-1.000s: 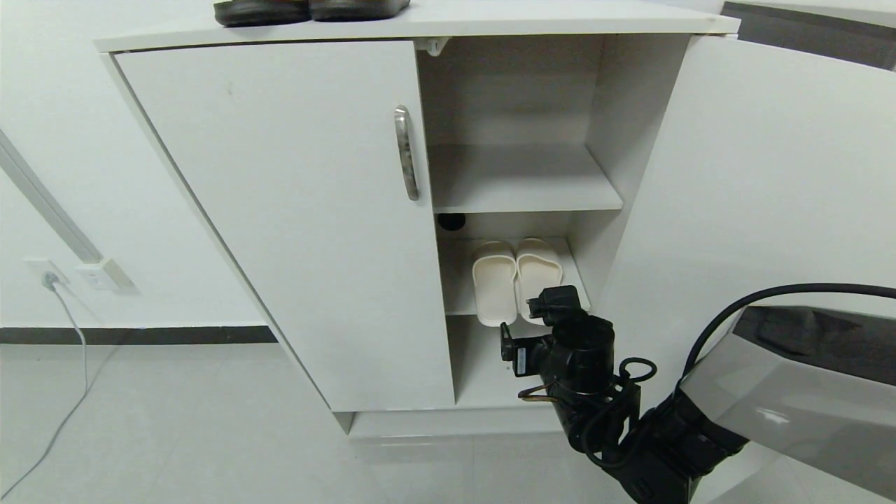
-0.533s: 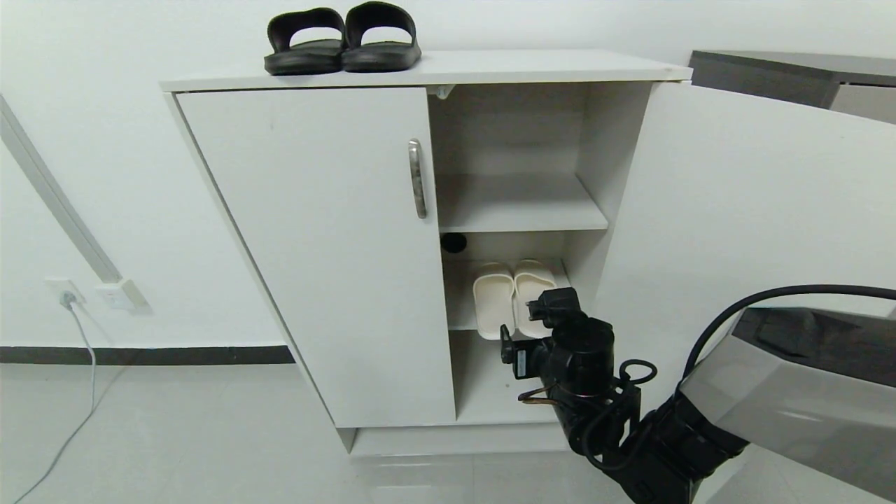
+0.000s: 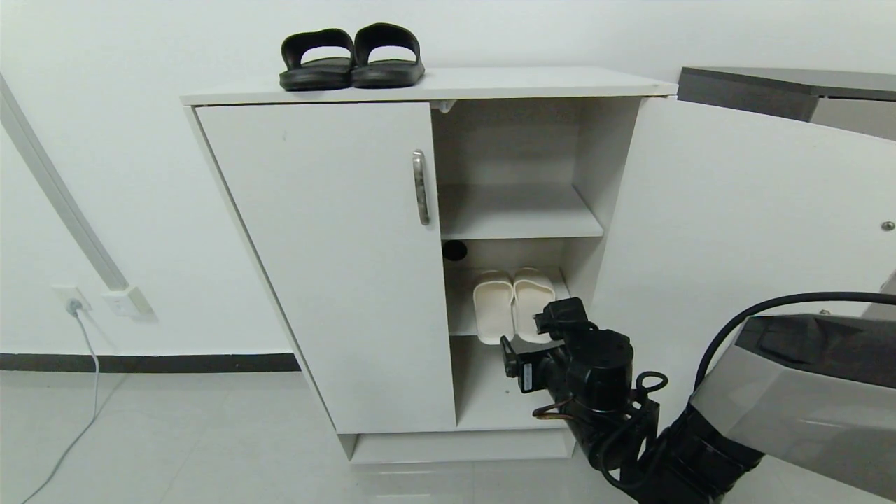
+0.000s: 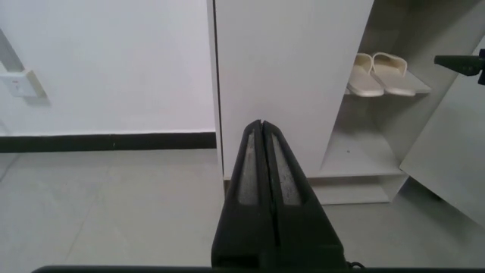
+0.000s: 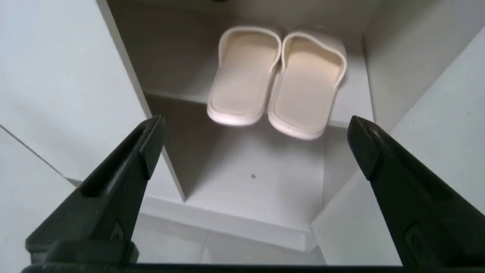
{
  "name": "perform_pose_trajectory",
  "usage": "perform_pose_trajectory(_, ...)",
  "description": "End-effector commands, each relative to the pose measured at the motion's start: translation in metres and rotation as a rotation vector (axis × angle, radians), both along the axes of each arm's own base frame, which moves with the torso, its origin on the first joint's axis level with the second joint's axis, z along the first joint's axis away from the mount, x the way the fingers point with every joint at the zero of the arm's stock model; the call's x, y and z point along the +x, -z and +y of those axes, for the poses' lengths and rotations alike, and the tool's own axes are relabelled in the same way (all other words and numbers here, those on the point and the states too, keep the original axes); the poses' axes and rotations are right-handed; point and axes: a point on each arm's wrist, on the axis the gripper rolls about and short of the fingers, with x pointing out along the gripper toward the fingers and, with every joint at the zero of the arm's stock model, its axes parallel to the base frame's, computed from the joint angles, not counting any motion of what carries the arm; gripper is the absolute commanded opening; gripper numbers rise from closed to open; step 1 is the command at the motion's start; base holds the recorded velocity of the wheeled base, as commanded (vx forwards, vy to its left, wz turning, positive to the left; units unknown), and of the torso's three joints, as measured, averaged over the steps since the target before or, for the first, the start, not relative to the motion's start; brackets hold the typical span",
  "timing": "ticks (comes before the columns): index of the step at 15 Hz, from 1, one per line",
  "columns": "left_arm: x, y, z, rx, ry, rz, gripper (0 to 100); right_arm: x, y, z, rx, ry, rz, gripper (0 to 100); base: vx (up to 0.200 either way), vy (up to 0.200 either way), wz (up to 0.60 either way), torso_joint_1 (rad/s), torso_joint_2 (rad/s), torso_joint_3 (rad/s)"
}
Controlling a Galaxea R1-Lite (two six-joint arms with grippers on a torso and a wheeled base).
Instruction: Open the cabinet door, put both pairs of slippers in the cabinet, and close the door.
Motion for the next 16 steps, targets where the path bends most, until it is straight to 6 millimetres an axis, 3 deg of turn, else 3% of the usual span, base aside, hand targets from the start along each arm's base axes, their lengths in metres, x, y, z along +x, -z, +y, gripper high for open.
perform_pose_trajectory(1, 0.0, -0.0004, 0.0, 0.0, -0.001, -0.001, 0, -0.0008, 0.0021, -0.0001, -0.005, -0.002, 0.004, 100, 0.0, 0.0, 0.0, 0.0, 0.0, 0.0)
perform_pose_trajectory(6, 0.0, -0.0002, 0.0, -0.002, 0.001, 0.001, 0, -0.0012, 0.0061, -0.0005, -0.015, -0.004, 0.013, 100, 0.0, 0.0, 0.0, 0.0, 0.0, 0.0)
perform_pose_trajectory(16, 0.0, -0.0002, 0.0, -0.003, 0.001, 0.001, 0, -0.0001, 0.0094, -0.0042, -0.012, 0.002, 0.007, 100, 0.0, 0.2, 0.0, 0.003, 0.0, 0.005)
